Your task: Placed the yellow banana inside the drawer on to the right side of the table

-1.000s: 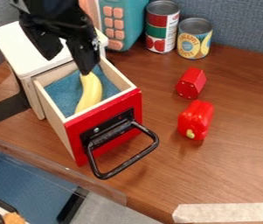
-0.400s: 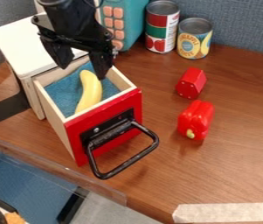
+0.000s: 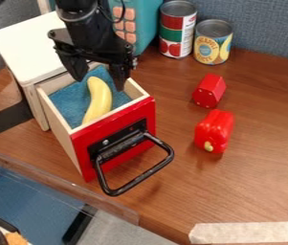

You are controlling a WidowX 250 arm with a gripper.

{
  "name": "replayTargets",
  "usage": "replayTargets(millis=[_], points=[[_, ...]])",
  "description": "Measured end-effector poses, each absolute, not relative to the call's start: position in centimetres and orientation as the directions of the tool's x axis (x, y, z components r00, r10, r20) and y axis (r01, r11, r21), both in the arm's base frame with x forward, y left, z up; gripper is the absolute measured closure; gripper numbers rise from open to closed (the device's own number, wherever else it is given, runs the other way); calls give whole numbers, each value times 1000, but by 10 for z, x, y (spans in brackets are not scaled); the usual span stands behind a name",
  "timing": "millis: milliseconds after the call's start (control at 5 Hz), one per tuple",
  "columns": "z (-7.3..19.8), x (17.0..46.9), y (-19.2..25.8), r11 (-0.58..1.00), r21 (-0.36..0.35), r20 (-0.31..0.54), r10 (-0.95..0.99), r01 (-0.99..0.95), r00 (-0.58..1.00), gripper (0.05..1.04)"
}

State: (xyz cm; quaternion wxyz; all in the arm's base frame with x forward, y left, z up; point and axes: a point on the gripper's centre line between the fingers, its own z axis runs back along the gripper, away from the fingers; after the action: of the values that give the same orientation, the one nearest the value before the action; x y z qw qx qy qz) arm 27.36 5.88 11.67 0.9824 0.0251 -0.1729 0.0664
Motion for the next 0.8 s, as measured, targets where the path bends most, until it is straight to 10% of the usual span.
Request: replayTargets(millis=[800], points=[[90,278,68,976,50,323,187,-214,928,83]])
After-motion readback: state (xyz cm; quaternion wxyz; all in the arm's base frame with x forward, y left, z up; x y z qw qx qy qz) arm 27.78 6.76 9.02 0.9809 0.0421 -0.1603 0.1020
